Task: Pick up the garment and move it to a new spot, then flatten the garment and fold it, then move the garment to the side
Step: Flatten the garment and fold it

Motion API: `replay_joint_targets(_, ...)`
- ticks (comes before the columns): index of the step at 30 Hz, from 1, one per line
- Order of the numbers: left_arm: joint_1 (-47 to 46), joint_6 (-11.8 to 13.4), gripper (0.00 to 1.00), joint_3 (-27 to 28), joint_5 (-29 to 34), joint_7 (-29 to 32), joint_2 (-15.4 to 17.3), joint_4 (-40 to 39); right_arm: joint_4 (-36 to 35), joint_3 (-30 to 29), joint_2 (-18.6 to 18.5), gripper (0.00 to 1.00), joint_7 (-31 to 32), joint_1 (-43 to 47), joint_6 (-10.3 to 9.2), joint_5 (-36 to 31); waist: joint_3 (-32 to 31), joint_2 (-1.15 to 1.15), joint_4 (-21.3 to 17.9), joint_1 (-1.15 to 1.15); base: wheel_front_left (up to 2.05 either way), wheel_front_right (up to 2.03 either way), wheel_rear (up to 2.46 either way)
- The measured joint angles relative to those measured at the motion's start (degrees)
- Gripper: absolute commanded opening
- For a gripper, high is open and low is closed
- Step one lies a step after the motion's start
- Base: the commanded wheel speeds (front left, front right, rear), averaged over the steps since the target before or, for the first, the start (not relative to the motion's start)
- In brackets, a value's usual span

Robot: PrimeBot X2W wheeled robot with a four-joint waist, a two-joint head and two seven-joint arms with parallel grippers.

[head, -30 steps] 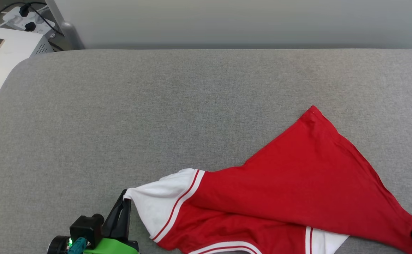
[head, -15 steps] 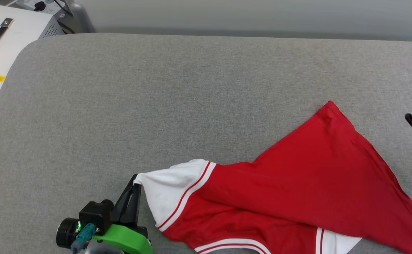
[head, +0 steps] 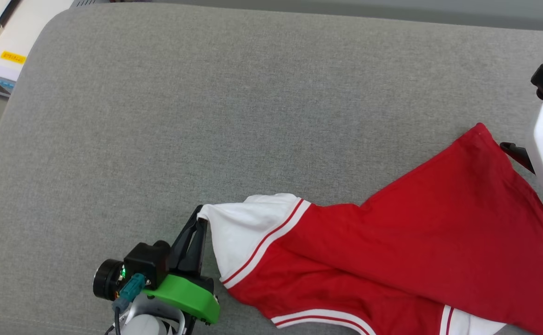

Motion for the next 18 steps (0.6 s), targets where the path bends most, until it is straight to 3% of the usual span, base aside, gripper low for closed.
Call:
replay_joint_targets(9,-2.4,-0.3,0.00,-0.5,0.5,0.0,-1.6,-0.2,14.8,5.1,5.6,1.00,-5.0,-5.1,0.00,0.3,4.2,0.00,2.2,0.00,0.00,0.00,0.00)
replay_joint_targets(15,-3.1,-0.6,0.00,-0.7,0.8,0.0,-2.0,0.2,19.5,10.9,5.6,1.00,-6.1,-7.1,0.00,1.6,5.6,0.00,3.4,0.00,0.00,0.00,0.00)
replay_joint_targets(16,-3.2,-0.6,0.00,-0.6,0.8,0.0,-2.0,0.3,19.8,11.6,5.5,0.60,-6.2,-7.4,-0.01,2.4,5.6,0.00,3.5,0.00,0.00,0.00,0.00)
replay_joint_targets(17,-3.2,-0.6,0.00,-0.5,0.9,0.0,-2.0,0.3,19.9,12.3,5.4,0.11,-6.3,-7.7,-0.01,3.0,5.6,0.00,3.5,0.00,0.00,0.00,0.00)
replay_joint_targets(18,-3.2,-0.6,0.00,-0.4,1.0,0.0,-2.0,0.4,20.0,12.9,5.4,0.00,-7.0,-8.0,-0.01,3.6,5.5,0.00,3.4,0.00,0.00,0.00,0.00)
